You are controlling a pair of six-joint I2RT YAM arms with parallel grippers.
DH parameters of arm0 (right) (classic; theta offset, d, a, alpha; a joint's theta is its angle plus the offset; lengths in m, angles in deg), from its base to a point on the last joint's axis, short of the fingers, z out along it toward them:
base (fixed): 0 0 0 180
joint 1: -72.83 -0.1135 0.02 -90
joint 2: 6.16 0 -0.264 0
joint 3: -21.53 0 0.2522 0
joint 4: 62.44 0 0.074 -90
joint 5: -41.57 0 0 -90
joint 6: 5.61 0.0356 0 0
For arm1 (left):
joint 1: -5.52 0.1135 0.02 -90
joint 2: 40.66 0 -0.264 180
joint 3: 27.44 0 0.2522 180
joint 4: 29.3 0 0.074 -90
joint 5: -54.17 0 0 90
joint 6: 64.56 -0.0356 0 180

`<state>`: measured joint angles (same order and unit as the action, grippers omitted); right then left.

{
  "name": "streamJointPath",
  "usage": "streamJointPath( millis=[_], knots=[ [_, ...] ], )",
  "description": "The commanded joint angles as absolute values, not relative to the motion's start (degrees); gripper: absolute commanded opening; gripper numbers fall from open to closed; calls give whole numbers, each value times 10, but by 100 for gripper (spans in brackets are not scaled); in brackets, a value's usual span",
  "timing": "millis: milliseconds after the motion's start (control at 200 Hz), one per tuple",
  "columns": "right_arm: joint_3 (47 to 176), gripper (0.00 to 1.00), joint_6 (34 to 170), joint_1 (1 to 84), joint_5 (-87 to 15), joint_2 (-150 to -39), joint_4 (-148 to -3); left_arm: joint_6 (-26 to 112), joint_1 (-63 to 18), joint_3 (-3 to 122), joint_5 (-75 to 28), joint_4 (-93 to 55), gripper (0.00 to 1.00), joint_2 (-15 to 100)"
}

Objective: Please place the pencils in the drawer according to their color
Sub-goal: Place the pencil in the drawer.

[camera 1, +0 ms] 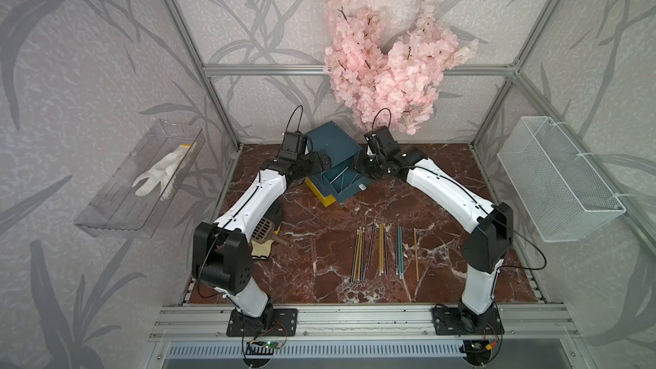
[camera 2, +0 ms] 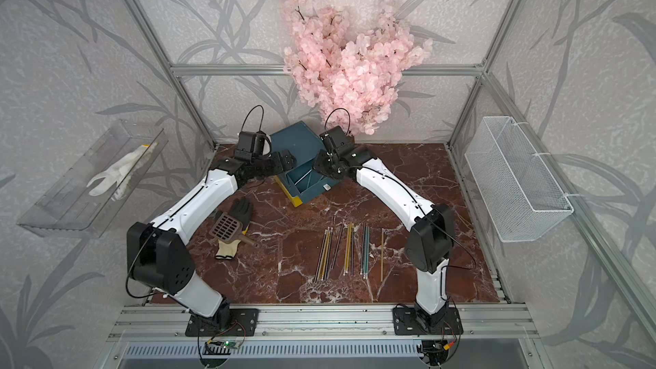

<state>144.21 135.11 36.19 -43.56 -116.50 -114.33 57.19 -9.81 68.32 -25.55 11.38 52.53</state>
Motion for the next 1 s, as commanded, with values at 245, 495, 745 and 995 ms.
streamJointPath(
  millis=[245, 495, 745, 995],
  knots=[
    [1621, 46, 1320, 365, -436, -1294, -1240, 582, -92, 678, -269, 100, 100, 503],
    [1637, 46, 1301, 356, -429, -1267, -1243, 582, -92, 674, -269, 99, 100, 502],
    [1452, 46, 1319, 357, -451, -1170, -1079, 583, -91, 665, -268, 95, 100, 504],
    [1501, 45, 1316, 361, -448, -1217, -1085, 580, -91, 665, -270, 96, 100, 505]
  ],
)
